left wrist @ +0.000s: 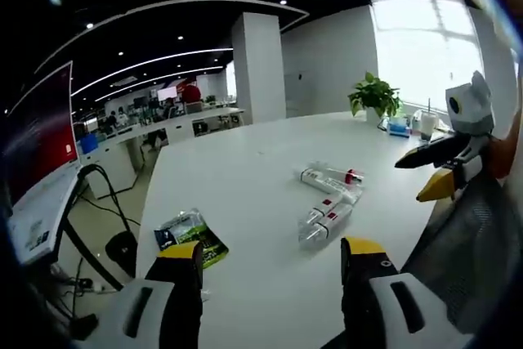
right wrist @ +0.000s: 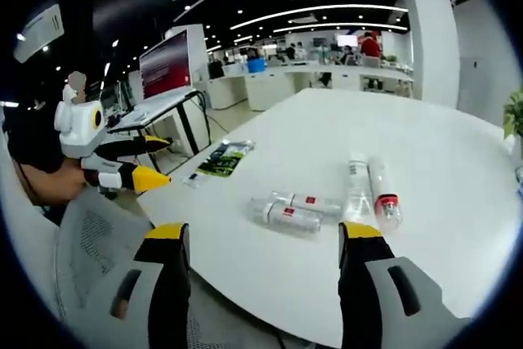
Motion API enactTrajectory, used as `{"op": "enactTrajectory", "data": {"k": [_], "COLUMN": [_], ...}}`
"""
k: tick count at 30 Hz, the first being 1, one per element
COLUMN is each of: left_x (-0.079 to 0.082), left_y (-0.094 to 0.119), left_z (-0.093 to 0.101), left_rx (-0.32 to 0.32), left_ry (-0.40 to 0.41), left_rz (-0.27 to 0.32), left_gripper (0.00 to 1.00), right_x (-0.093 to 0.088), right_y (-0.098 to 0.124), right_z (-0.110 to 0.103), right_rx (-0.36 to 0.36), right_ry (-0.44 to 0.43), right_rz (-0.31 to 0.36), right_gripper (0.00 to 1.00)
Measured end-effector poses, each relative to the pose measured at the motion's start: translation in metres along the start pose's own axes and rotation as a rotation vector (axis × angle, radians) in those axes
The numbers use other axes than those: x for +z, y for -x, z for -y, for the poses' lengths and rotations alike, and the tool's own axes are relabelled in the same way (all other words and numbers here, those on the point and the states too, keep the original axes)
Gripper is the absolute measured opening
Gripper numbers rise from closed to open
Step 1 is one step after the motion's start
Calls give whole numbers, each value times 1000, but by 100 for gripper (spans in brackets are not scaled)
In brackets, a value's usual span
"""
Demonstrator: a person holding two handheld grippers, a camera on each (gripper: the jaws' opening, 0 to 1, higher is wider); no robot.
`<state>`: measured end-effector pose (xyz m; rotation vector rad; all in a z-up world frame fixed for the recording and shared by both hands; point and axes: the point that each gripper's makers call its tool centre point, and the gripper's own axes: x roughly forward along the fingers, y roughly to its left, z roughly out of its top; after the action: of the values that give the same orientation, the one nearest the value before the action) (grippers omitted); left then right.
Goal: Arrange the skincare products in the storage area until every visible bottle or jar stands upright without overlapping.
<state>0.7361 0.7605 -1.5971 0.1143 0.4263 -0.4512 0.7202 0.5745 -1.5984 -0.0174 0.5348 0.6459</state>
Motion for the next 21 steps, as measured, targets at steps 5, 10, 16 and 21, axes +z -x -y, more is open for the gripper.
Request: {"op": "enactTrajectory", "data": {"k": [5,10,16,21], "left_x": [0,-1,-2,-3], "left_y": [0,0,0,-1], "left_z": [-3,-4,-5,0], "left_rx": [13,18,24,6], "left_ry": [5,-2,-7,-16], "left_rz": [0,-3,-4,-16], "left_gripper": [70,70,70,70], "right_x": [-5,-8,-8,-9], "right_y": [-2,-1,0,1], "right_z": [-5,-5,-5,-7], "right_rx": [15,28,33,42], "right_ry": [23,21,15,30], "right_rz": [-26,-38,-36,-37], "right_gripper": [69,69,68,67]}}
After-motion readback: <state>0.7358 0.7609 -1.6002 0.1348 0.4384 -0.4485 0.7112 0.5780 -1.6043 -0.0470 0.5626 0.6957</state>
